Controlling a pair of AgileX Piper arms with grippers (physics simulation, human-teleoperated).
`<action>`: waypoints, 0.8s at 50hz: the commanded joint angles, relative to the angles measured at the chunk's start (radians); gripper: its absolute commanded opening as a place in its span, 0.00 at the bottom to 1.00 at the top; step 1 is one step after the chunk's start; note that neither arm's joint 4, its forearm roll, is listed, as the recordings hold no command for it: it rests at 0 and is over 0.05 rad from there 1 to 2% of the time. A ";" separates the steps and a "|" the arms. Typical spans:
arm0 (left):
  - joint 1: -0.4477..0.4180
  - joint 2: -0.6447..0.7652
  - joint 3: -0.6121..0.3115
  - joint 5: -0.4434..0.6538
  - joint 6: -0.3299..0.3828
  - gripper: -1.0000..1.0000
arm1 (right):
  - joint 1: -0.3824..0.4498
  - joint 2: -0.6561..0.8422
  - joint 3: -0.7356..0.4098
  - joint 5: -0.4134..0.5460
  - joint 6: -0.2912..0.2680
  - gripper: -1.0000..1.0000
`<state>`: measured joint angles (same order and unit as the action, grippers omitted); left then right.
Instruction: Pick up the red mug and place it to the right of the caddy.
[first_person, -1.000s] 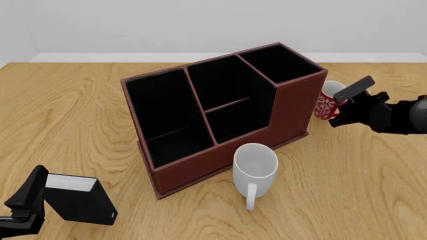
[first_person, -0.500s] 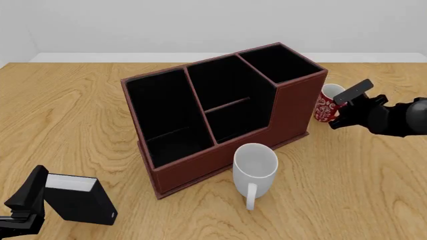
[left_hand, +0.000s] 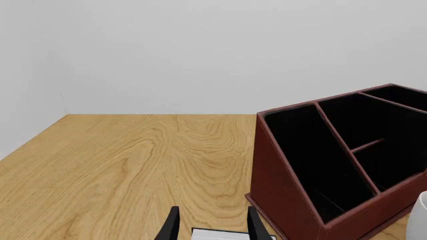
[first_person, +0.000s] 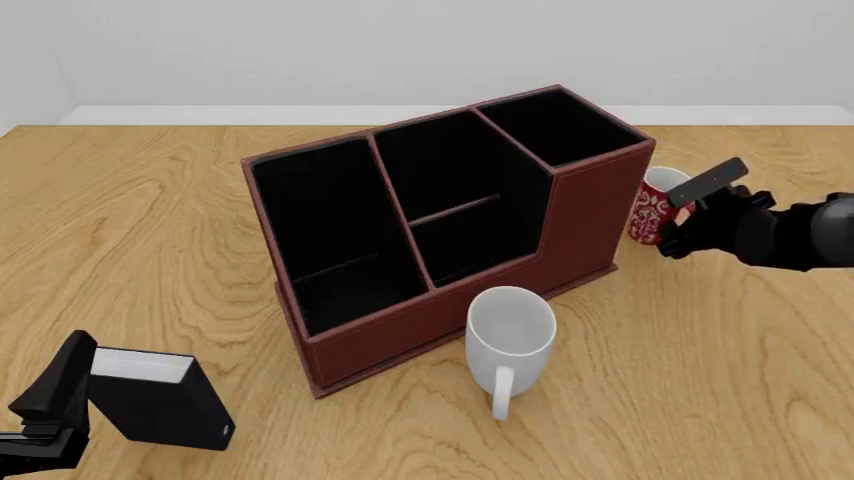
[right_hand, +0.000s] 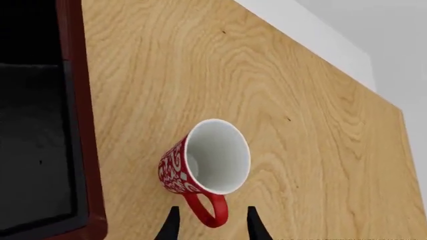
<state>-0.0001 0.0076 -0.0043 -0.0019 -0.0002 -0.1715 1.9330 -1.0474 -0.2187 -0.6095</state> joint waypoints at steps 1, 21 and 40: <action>0.000 0.000 0.000 0.000 0.000 1.00 | -0.001 -0.005 0.001 0.010 0.022 1.00; 0.000 0.000 0.000 0.000 0.000 1.00 | -0.022 -0.383 0.146 0.145 0.188 1.00; 0.000 0.000 0.000 0.000 0.000 1.00 | 0.028 -1.175 0.325 0.568 0.314 1.00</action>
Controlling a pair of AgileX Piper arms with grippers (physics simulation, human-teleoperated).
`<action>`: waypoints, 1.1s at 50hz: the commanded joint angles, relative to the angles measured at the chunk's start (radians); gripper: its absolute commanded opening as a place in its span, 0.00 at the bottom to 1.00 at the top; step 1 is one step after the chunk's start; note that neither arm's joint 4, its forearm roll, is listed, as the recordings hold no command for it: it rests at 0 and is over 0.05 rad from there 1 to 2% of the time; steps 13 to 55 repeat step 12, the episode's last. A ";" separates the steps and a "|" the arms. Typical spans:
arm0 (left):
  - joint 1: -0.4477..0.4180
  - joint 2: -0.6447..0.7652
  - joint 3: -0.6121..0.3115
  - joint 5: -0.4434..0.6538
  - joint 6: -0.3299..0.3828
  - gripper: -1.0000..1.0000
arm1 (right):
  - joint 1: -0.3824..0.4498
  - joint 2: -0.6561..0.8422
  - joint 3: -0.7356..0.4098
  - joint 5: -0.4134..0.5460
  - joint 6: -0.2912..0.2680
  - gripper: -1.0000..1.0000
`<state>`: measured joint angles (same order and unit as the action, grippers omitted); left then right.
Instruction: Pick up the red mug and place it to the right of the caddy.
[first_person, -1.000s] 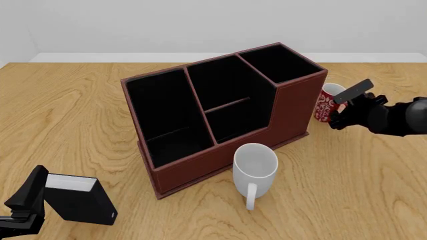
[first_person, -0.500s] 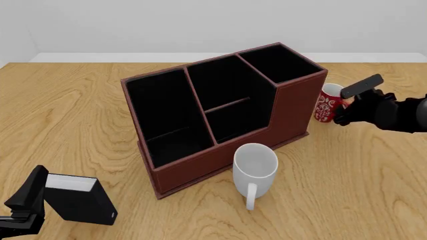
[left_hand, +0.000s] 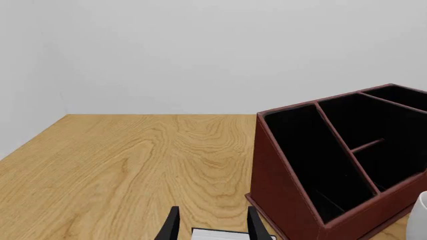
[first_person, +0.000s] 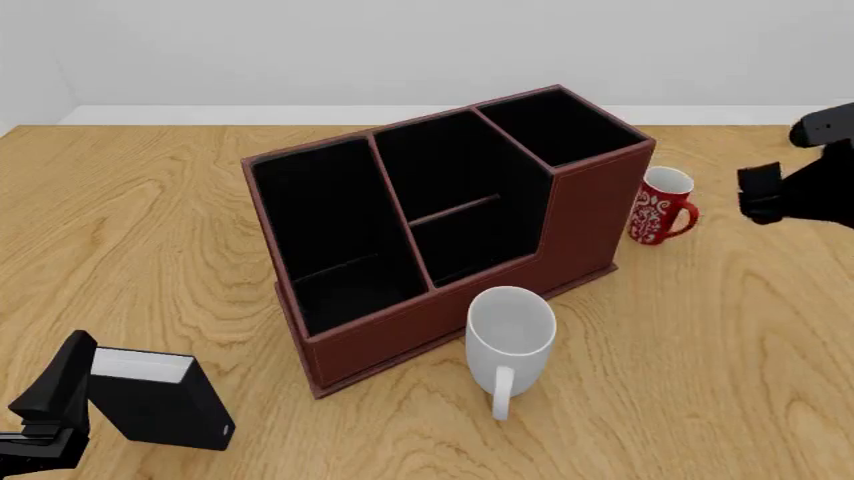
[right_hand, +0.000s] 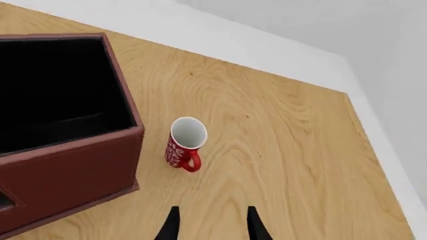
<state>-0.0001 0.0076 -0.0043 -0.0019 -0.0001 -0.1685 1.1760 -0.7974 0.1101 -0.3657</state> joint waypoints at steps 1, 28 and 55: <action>0.000 0.000 0.000 0.000 0.000 1.00 | 0.026 -0.471 0.072 0.276 0.089 1.00; 0.000 0.000 0.000 0.000 0.000 1.00 | 0.061 -0.941 -0.072 0.702 0.219 1.00; 0.000 0.000 0.000 0.000 0.000 1.00 | 0.061 -0.941 -0.072 0.702 0.219 1.00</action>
